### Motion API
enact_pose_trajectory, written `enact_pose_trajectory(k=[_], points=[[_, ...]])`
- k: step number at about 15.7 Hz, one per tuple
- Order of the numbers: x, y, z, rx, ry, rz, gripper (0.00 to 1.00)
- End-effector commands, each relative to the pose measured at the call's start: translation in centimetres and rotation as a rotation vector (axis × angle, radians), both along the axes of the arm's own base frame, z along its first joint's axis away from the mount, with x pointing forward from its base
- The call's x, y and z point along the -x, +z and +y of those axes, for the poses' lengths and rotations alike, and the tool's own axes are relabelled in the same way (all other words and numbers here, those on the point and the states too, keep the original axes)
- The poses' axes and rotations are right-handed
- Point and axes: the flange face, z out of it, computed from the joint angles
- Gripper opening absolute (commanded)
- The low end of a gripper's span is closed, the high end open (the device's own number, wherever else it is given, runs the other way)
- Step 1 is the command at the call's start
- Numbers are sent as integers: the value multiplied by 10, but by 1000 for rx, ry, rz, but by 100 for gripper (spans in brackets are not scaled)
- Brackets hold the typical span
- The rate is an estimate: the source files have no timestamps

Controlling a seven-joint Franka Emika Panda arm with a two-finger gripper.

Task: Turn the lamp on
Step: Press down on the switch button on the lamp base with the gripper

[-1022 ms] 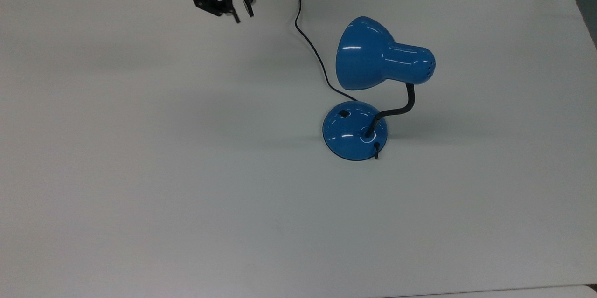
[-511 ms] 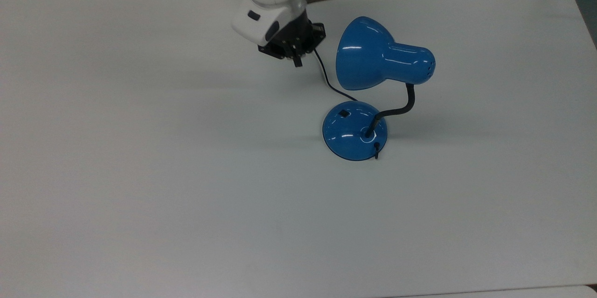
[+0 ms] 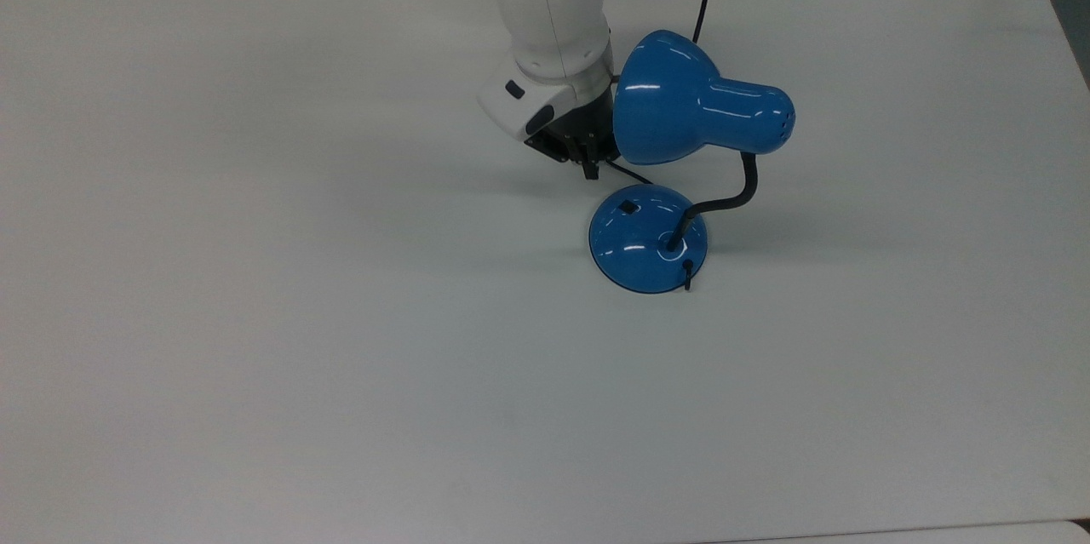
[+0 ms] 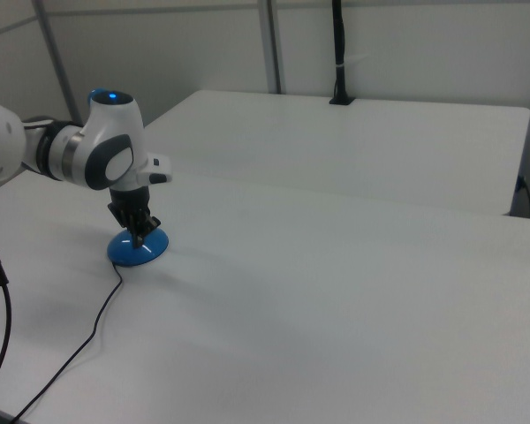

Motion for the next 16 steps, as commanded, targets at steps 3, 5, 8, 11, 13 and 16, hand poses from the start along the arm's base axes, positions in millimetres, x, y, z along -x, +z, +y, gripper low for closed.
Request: enact_pose_trajectory(k=[3, 5, 8, 11, 13, 16], points=[[-8, -4, 16, -78, -112, -47, 0], [-10, -4, 23, -88, -110, -70, 0], [-9, -10, 31, -94, -104, -74, 0], [-11, -17, 35, -97, -103, -77, 0], [-11, -19, 35, -96, -103, -74, 0], [-14, -20, 36, -99, -103, -77, 0]])
